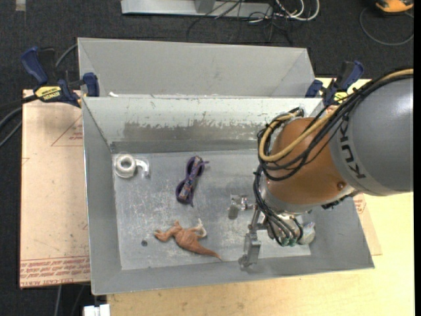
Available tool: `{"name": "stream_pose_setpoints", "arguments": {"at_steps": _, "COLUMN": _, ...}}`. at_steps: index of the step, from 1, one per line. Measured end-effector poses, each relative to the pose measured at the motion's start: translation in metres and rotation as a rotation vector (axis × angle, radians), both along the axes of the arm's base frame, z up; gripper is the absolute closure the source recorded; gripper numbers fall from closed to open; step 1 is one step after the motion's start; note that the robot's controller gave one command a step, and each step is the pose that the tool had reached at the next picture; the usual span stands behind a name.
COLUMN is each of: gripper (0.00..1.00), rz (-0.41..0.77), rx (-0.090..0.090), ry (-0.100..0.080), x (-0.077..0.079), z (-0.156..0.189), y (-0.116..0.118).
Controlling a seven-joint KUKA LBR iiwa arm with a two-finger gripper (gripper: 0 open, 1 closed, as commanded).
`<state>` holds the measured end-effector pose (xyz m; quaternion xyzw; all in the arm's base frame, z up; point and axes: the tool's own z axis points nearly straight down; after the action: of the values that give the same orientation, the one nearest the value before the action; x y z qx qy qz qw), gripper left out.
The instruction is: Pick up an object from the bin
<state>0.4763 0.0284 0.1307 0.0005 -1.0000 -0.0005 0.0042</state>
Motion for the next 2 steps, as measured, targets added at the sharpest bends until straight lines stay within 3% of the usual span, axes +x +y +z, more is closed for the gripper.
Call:
{"name": "stream_pose_setpoints", "arguments": {"at_steps": 1, "gripper": 0.00, "rz": -0.002, "rx": 0.000, "ry": -0.008, "x": 0.002, "z": 0.004, "y": 0.000}}
{"name": "stream_pose_setpoints", "arguments": {"at_steps": 2, "gripper": 0.00, "rz": 0.040, "rx": 0.004, "ry": -0.012, "x": 0.012, "z": -0.060, "y": 0.088}}
